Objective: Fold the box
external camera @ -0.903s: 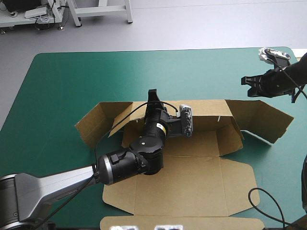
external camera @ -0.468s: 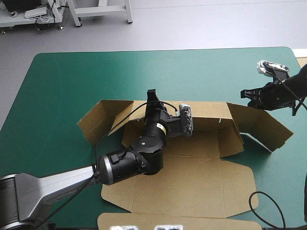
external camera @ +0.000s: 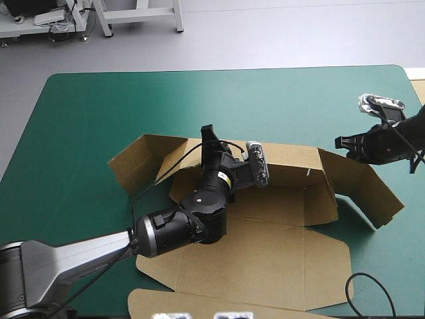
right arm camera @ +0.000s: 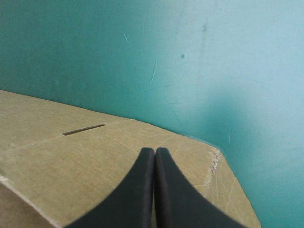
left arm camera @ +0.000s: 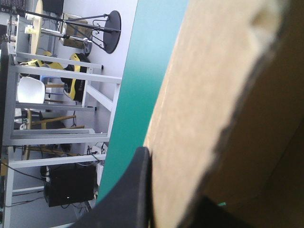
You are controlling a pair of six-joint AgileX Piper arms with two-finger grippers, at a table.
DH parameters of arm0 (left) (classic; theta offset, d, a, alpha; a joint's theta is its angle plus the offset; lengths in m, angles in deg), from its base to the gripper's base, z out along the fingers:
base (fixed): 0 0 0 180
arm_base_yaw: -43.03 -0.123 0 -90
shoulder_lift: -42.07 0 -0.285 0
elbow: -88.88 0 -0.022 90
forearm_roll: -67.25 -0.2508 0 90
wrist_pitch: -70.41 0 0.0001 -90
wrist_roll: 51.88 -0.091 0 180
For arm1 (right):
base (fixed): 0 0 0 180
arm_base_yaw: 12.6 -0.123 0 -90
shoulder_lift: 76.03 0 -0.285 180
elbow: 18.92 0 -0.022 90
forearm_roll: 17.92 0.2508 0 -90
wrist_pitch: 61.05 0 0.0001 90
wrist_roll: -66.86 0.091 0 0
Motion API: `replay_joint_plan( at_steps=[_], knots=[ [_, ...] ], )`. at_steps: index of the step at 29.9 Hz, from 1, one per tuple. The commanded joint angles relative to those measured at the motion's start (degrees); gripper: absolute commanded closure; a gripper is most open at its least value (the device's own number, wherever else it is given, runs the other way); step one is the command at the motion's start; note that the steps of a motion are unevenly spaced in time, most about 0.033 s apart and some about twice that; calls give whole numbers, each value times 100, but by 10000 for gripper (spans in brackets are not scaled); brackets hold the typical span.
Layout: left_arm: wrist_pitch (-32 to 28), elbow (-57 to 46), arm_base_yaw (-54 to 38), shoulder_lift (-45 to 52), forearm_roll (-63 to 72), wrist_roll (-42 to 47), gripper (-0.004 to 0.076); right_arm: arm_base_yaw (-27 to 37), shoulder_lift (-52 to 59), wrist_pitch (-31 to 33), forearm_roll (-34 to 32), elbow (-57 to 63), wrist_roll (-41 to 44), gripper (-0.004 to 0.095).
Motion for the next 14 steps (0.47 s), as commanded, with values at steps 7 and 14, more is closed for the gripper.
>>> replay_joint_plan(
  at_steps=[7,14],
  knots=[
    [71,138,21,259,-150,277,733,17,678,167,-125,253,-23,926],
    [42,138,21,240,-113,277,733,17,1048,156,1042,253,-351,926]
  ],
)
